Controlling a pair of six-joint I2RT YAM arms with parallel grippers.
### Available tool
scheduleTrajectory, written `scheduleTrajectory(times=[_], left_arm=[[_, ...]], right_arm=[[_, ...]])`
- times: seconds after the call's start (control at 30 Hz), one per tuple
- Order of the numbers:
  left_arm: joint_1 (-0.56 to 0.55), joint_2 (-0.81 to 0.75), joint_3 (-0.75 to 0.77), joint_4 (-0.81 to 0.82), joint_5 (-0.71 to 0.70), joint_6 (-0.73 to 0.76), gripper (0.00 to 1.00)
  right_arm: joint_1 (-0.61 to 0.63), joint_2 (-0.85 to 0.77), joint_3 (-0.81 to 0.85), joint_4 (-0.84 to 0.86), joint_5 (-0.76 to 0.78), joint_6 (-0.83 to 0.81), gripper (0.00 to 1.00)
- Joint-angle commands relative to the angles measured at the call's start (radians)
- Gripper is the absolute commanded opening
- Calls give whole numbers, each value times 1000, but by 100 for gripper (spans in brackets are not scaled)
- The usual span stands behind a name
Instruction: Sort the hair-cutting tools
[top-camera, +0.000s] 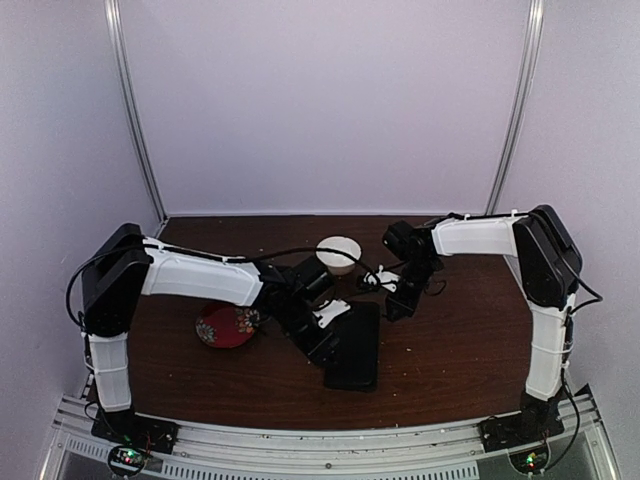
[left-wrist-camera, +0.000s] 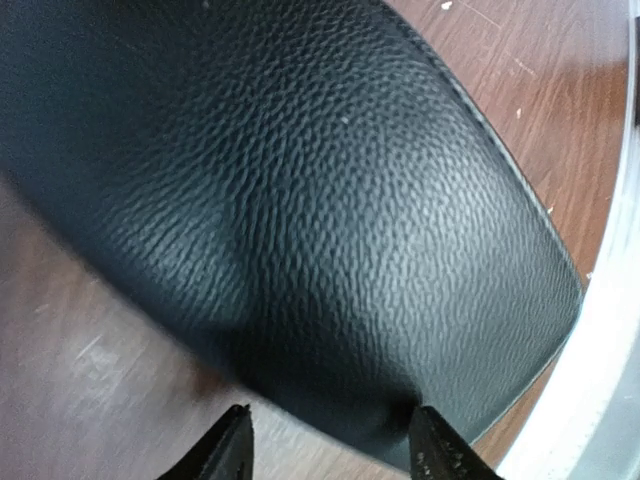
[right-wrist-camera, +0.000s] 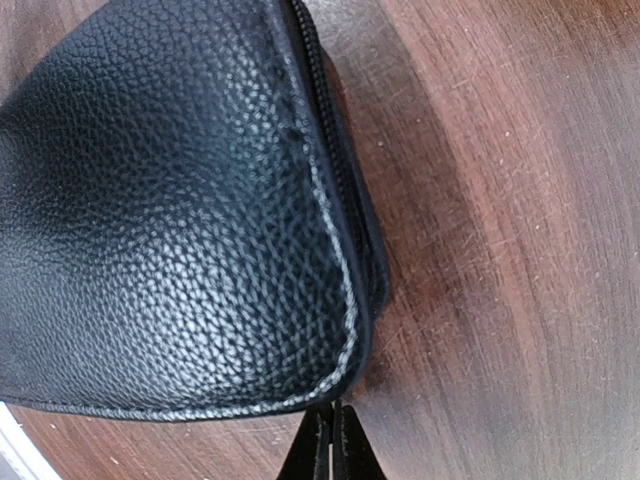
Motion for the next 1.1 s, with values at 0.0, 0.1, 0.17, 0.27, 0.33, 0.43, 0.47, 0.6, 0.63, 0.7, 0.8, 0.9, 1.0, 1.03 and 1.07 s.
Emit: scheduleTrajectory(times=[0.0,0.1,0.17,0.27,0.33,0.43,0.47,0.6,0.63,0.7,0.8,0.9,1.0,1.03,1.07], left_arm=[[-53,-114,-21,-42,-250,63,54],[-137,-149,-33,-23,-392,138,50],[-199,-162,-34,3,-421,201,51],[-286,-155,-10,18,-458,281,53],[-320,-129,24,0,-497,311,54],[-336,-91,54,-19,-516,339,55],[-340,-81,59,-19,-534,348,55],[-344,-31,86,-31,-567,381,55],[-344,-25,91,-31,-565,386,55],[-344,-11,101,-31,-551,399,55],[-352,3,116,-28,-549,421,55],[-356,26,136,-28,-568,435,53],[-356,82,179,-47,-610,429,49],[-356,102,201,-64,-626,419,48],[-352,121,224,-82,-633,406,45]], right_arm=[[-3,-6,-4,19,58,-18,0],[-3,-2,1,16,55,-15,0],[-3,3,8,14,50,-11,0],[-3,8,14,11,46,-5,0],[-3,7,14,10,42,-6,0],[-3,7,13,11,40,-7,0],[-3,8,12,13,38,-7,0],[-3,15,9,17,29,-5,0],[-2,15,8,17,25,-6,0],[-3,17,9,19,22,-7,0],[-2,20,8,20,20,-7,0],[-2,22,8,22,17,-10,0],[-2,22,1,26,10,-11,0],[-2,21,-2,27,8,-7,0],[-2,19,-5,26,2,-1,0]])
